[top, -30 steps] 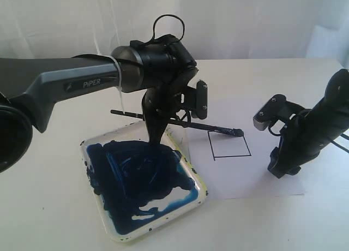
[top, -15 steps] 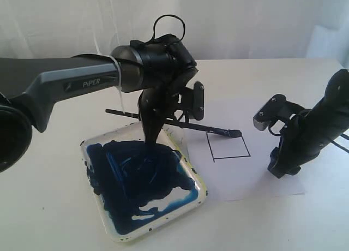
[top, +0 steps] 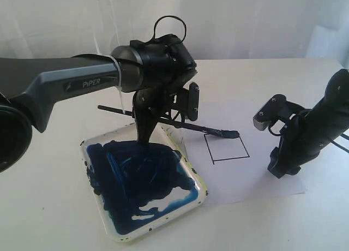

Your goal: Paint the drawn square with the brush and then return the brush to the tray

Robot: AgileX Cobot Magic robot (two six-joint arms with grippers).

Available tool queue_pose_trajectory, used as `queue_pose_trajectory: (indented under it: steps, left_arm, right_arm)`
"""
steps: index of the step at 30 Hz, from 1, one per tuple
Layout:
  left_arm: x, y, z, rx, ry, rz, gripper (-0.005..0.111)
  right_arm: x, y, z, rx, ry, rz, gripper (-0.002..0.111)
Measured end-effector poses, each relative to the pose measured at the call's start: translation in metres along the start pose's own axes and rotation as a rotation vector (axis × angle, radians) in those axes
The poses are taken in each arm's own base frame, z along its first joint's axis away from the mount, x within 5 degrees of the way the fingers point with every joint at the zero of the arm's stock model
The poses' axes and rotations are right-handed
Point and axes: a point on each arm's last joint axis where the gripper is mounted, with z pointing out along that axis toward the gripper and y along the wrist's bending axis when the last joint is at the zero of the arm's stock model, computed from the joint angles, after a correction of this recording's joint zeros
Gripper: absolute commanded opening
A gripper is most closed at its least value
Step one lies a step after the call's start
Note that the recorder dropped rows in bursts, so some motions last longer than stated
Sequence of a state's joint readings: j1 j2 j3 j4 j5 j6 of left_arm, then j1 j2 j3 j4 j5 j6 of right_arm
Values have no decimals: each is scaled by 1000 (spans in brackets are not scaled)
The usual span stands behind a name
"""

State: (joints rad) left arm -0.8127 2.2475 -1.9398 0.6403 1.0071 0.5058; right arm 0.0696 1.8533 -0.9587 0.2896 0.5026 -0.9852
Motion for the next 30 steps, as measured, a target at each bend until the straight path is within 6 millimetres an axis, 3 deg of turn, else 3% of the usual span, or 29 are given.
queue_pose_trajectory:
  steps: [30]
  left_arm:
    - [13, 0, -1, 0, 146, 60, 0]
  right_arm:
    - [0, -1, 0, 7, -5, 22, 57]
